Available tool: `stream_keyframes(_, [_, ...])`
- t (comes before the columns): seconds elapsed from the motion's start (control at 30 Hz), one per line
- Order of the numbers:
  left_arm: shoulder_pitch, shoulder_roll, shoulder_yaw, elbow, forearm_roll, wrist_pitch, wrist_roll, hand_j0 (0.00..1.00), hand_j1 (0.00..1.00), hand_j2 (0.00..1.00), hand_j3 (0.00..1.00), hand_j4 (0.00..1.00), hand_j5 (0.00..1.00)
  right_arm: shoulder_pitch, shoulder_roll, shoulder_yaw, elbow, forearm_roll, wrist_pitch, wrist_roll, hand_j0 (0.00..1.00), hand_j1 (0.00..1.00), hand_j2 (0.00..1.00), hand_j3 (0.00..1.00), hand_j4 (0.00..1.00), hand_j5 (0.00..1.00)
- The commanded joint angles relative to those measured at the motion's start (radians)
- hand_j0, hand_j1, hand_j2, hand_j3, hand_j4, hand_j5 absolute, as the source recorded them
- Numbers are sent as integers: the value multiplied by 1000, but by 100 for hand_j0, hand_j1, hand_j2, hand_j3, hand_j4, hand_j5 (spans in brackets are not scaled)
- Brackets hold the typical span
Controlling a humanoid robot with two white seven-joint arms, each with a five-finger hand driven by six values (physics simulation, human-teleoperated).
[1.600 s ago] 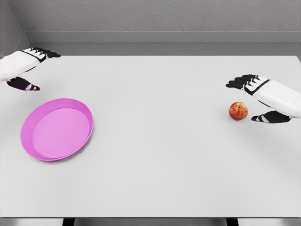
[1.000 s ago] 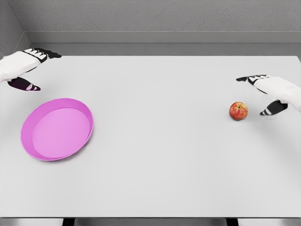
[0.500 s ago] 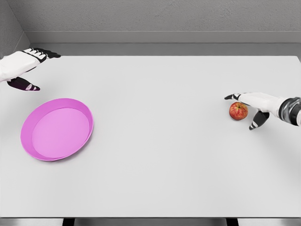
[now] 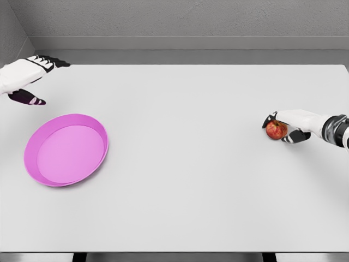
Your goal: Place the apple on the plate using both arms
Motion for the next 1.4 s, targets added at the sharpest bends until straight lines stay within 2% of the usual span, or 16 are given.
stream_keyframes(0.0, [-2, 2, 2, 0, 6, 1, 1, 100, 100, 100, 100, 100, 100, 0, -1, 4, 0, -2, 1, 5, 48, 48, 48, 48, 48, 48])
stream_keyframes(0.43, [0, 2, 2, 0, 6, 1, 1, 100, 100, 100, 100, 100, 100, -28, -4, -2, -26, -3, -5, 7, 45, 45, 45, 45, 45, 45])
stream_keyframes(0.57, [0, 2, 2, 0, 6, 1, 1, 100, 100, 100, 100, 100, 100, -43, -5, -8, -73, -3, -5, 7, 45, 45, 45, 45, 45, 45])
stream_keyframes(0.67, [0, 3, 2, 0, 6, 1, 1, 100, 100, 100, 100, 100, 100, -46, 2, -7, -139, -2, -11, 5, 45, 45, 45, 45, 45, 45])
stream_keyframes(0.77, [0, 5, 2, -2, 6, 1, 1, 100, 100, 100, 100, 100, 100, -49, 35, -7, -139, -3, -68, 7, 45, 45, 45, 45, 45, 45])
stream_keyframes(1.1, [-2, 5, 2, 0, 6, 1, 1, 100, 100, 100, 100, 100, 100, -61, 251, 5, -139, -3, -160, 44, 45, 45, 45, 45, 45, 45])
stream_keyframes(1.27, [0, 5, 2, -2, 6, 1, 1, 100, 100, 100, 100, 100, 100, -63, 321, 21, -139, -3, -174, 44, 46, 46, 46, 46, 46, 46])
stream_keyframes(1.37, [0, 5, 2, 0, 6, 1, 1, 100, 100, 100, 100, 100, 100, -69, 380, 35, -139, -3, -174, 81, 46, 46, 46, 46, 46, 46])
